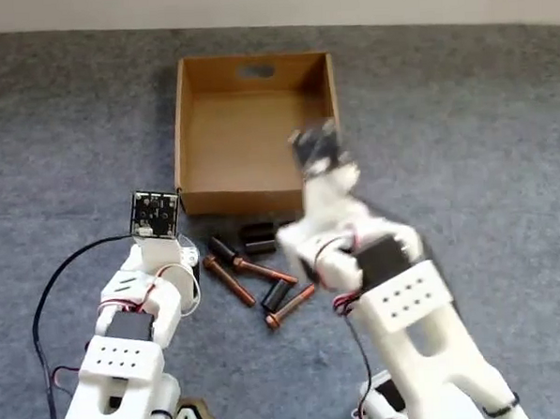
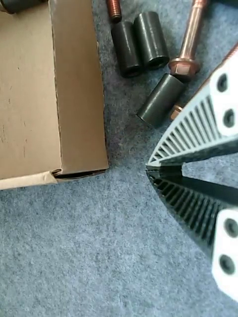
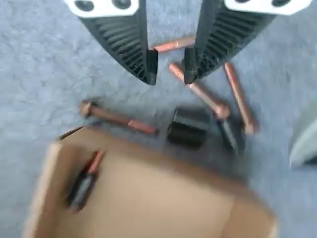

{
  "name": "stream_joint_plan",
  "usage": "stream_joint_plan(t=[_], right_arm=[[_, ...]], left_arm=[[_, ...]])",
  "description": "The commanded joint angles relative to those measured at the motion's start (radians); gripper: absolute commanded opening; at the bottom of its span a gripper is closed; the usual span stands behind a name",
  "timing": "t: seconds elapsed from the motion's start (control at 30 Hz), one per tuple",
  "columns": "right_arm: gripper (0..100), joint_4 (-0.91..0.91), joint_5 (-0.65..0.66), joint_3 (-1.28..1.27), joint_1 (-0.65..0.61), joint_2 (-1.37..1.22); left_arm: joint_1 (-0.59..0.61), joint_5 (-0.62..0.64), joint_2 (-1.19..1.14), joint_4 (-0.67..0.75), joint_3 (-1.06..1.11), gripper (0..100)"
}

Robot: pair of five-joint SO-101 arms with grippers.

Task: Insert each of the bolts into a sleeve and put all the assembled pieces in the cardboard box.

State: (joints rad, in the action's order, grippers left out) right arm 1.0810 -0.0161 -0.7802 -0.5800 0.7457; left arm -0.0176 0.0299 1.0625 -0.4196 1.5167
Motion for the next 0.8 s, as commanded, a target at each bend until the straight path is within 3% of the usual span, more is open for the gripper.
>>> stream_joint_plan(t=[0.0, 0.17, 0.33, 0.77], right_arm=[[9.5, -0.062, 0.051, -0.087, -0.101, 0.033], [10.6, -0.134, 0.074, -0.163, -0.202, 0.031], [21.0, -0.154, 0.074, -0.209, -0.213, -0.013], [20.8, -0.249, 0.149, -0.202, -0.239, -0.275]], left_arm=[[0.038, 0.005, 0.007, 0.015, -0.015, 3], [0.058, 0.006, 0.007, 0.011, -0.021, 3], [0.058, 0.006, 0.007, 0.014, -0.021, 3], [0.101, 0.006, 0.007, 0.014, -0.025, 3]])
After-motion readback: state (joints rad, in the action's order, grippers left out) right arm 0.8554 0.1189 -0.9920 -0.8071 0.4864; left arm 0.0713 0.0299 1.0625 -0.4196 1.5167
